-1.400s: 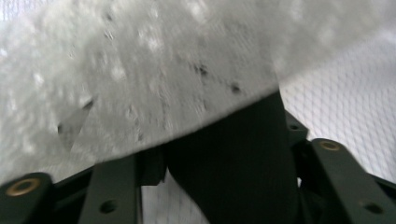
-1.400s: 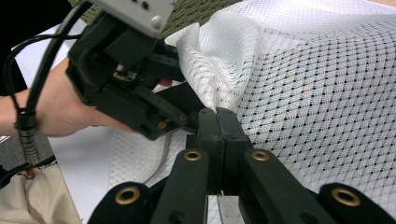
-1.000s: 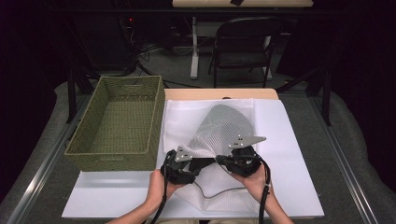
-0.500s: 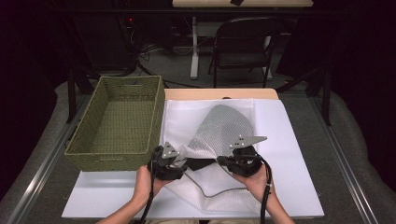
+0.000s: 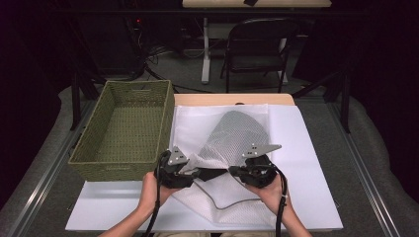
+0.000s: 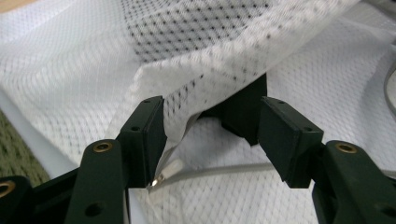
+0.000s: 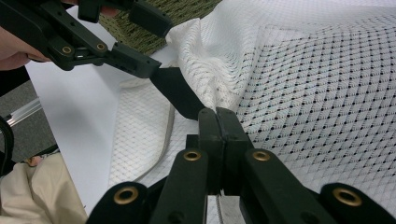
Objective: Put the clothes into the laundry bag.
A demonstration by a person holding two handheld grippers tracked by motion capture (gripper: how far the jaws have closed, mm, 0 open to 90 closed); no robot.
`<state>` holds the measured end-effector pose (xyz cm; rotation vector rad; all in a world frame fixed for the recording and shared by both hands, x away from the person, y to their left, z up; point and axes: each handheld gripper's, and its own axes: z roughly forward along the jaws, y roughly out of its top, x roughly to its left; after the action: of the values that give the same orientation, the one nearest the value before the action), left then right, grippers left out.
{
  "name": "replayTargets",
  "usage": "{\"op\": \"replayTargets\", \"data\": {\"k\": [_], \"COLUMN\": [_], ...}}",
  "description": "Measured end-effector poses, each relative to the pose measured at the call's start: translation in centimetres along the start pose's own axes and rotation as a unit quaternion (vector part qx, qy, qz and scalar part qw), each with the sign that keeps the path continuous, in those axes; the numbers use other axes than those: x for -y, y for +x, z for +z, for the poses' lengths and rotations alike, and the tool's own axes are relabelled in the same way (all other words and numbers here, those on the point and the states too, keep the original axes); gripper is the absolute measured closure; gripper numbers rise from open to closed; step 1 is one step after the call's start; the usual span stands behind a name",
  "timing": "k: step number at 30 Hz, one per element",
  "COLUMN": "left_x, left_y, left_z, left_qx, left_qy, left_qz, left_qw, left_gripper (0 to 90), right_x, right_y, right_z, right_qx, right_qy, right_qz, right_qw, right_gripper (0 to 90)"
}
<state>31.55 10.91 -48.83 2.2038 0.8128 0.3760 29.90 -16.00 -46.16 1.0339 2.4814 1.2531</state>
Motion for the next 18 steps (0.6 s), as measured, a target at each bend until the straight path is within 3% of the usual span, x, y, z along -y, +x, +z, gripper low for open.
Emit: {"op": "replayTargets", "data": {"k": [3, 7, 10, 12, 18], "left_x": [-0.6, -1.2, -1.4, -1.6, -1.7], "left_y": [-0.2, -0.7, -0.8, -0.7, -0.9], "left_z": [0.3, 1.2, 2.0, 2.2, 2.2], "left_qx": [0.008, 0.019, 0.017, 0.012, 0.025], "left_qy": [-0.005, 0.008, 0.004, -0.004, -0.012], "left_qz": [0.003, 0.020, 0.017, 0.021, 0.040], "left_qw": [0.9999, 0.9996, 0.9997, 0.9997, 0.9988], "left_gripper": [42.1, 43.5, 45.2, 52.1, 80.6], "right_x": [-0.1, -0.1, -0.2, -0.2, -0.1], "right_y": [0.1, 0.3, 0.4, 0.4, 0.3], "right_z": [0.1, 0.3, 0.4, 0.4, 0.4], "right_qx": [0.002, -0.002, -0.005, -0.006, -0.008], "right_qy": [-0.003, -0.001, 0.000, 0.001, 0.008], "right_qz": [0.000, 0.000, -0.002, -0.002, -0.008], "right_qw": [1.0000, 1.0000, 1.0000, 1.0000, 0.9999], "right_gripper": [90.0, 90.0, 90.0, 90.0, 90.0]}}
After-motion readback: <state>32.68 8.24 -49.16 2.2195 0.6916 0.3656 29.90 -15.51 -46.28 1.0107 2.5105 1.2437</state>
